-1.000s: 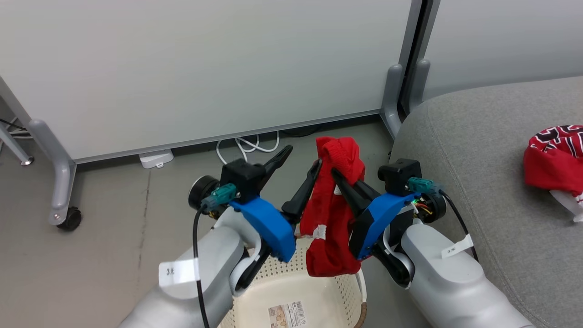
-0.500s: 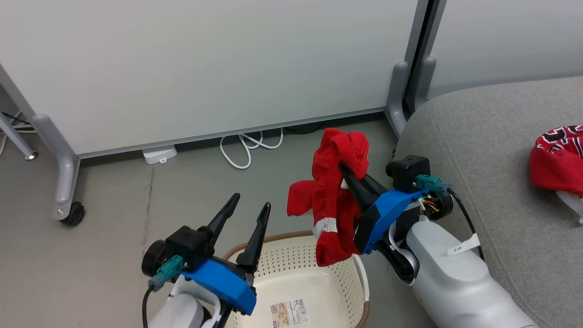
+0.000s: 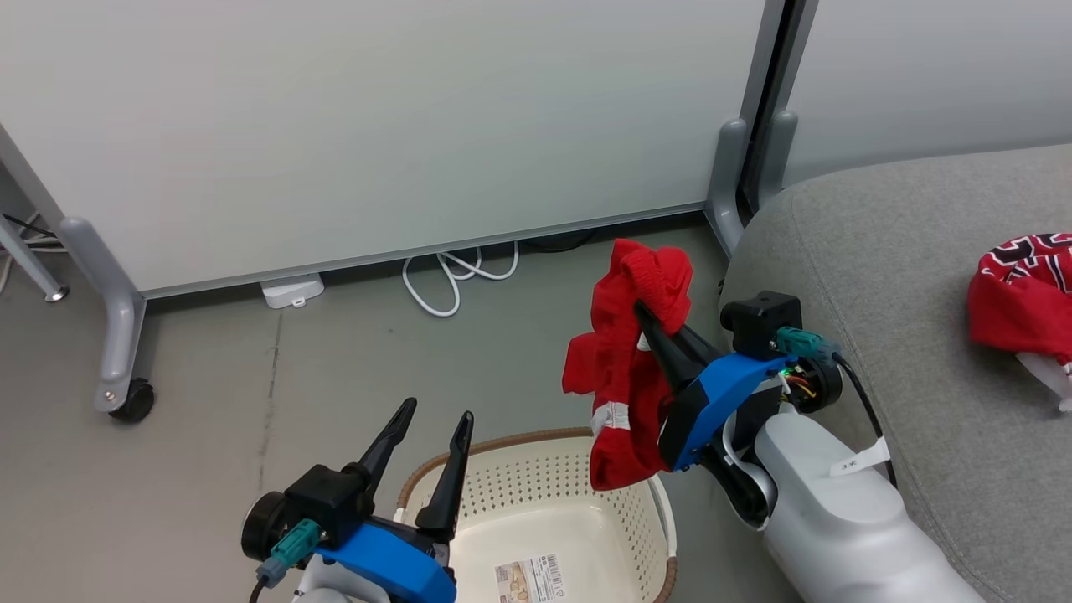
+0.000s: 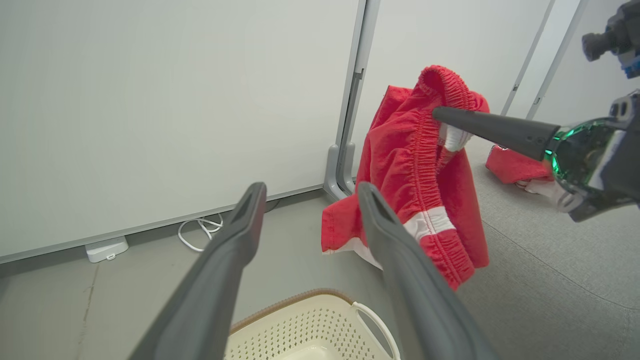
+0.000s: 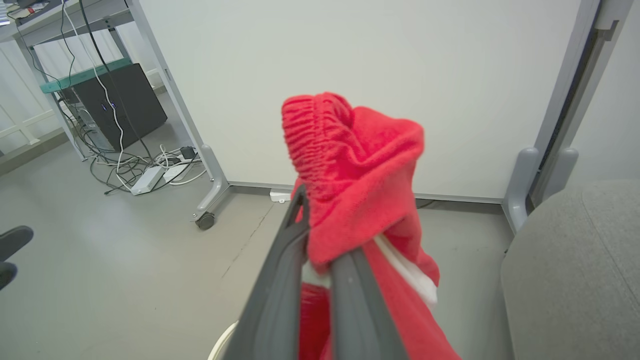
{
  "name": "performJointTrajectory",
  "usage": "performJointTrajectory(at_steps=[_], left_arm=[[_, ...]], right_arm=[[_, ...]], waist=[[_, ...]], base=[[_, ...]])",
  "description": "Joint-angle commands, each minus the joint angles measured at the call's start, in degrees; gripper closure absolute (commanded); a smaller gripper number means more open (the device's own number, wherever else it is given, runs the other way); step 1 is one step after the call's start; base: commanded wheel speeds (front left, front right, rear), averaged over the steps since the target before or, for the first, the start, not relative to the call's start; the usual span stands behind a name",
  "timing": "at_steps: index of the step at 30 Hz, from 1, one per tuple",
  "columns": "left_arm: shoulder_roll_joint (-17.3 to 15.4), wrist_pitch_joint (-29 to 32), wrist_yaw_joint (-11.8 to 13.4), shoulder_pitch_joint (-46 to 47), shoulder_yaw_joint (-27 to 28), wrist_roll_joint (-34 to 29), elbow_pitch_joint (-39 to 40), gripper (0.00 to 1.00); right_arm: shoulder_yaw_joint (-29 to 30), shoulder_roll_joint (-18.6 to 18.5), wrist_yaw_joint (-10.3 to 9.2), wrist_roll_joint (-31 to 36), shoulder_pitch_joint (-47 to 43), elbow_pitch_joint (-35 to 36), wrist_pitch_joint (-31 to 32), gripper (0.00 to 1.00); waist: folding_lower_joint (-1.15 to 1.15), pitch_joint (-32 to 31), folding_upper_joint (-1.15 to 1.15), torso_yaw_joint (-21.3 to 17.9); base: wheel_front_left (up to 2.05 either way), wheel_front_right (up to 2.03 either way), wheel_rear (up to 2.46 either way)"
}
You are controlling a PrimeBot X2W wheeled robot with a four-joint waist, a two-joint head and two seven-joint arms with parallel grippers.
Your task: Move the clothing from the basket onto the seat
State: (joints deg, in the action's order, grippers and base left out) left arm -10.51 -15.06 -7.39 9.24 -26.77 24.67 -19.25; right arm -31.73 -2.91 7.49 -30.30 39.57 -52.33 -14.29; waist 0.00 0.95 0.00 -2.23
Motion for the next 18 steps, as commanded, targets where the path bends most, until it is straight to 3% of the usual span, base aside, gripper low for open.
performJointTrajectory(at_steps=[1,8,18], left_arm=[[0.11,-0.17,-0.10,-0.51,0.19,-0.29,0.36,0.00],[-0.17,-0.16,-0.11,0.14,0.07,-0.53,0.75,0.00],[-0.50,-0.16,-0.10,1.62,-0.30,-0.64,1.09,0.00]], right_arm=[[0.18,0.03,0.02,0.42,-0.98,0.50,-0.11,1.00],[0.78,0.03,0.01,0.89,-0.59,1.38,0.28,1.00],[1.92,0.03,0.02,1.54,-0.53,2.89,0.75,1.00]], waist=[[0.00,-0.06,0.00,-0.52],[0.00,0.47,0.00,-4.59],[0.00,2.26,0.00,-13.27]], base=[[0.00,0.00,0.00],[0.00,0.00,0.00],[0.00,0.00,0.00]])
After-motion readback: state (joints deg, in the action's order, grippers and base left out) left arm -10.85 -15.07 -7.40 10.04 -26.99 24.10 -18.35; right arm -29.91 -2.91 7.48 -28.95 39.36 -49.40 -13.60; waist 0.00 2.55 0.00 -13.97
